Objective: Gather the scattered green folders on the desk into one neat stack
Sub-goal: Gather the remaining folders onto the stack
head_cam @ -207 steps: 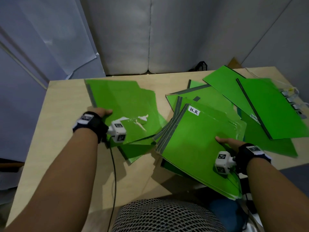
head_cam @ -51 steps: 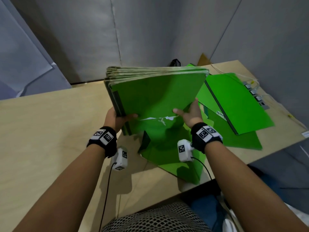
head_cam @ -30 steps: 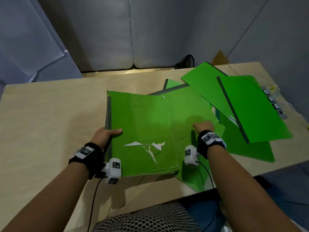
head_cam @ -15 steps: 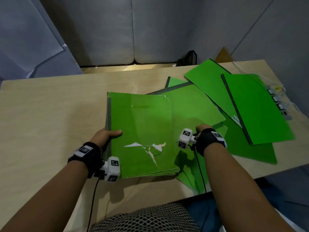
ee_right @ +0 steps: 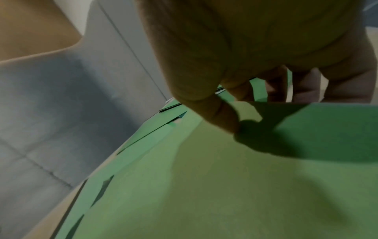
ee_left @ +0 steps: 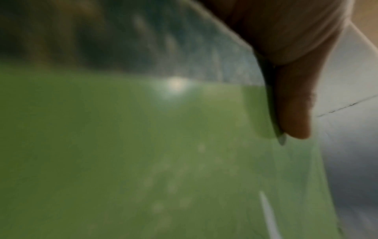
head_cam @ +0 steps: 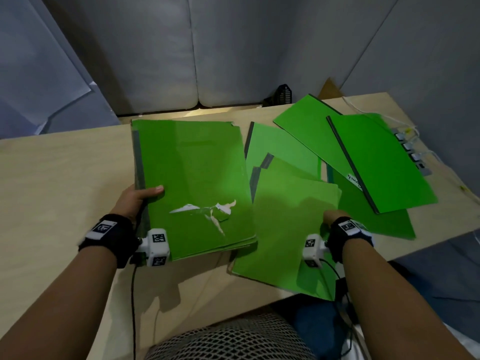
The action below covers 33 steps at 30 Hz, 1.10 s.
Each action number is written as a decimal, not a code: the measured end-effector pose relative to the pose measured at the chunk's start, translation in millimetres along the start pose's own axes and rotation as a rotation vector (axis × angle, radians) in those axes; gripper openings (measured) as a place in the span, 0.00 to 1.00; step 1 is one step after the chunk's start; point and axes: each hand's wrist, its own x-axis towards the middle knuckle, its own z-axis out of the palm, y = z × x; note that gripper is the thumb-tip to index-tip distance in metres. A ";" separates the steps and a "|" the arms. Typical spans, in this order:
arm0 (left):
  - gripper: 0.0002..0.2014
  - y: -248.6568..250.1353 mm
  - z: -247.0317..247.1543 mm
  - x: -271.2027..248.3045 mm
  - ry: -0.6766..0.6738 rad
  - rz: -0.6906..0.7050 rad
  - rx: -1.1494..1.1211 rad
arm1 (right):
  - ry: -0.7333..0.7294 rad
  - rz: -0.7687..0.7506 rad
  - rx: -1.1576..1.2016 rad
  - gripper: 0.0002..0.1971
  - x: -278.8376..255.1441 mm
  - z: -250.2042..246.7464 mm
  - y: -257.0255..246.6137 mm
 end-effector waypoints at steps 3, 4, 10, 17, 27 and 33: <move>0.23 -8.2 -4.6 7.4 0.055 -0.008 0.033 | -0.018 0.095 0.226 0.21 6.6 -0.6 5.2; 0.23 -10.3 -3.9 6.6 0.050 -0.028 0.032 | -0.057 0.145 0.293 0.24 5.0 -1.5 7.4; 0.28 -21.2 -3.2 7.3 0.093 -0.074 0.065 | -0.030 0.162 0.537 0.32 -5.6 -1.6 2.2; 0.29 -14.4 5.8 1.9 0.013 0.009 -0.006 | 0.169 -0.072 0.564 0.31 -12.6 -15.8 -23.2; 0.15 -21.2 30.3 -1.1 -0.145 -0.027 0.048 | -0.095 -0.160 0.584 0.22 -48.4 6.2 -52.2; 0.18 -42.9 44.7 1.5 -0.198 -0.130 0.098 | -0.368 -0.092 0.729 0.42 -52.4 24.3 -28.7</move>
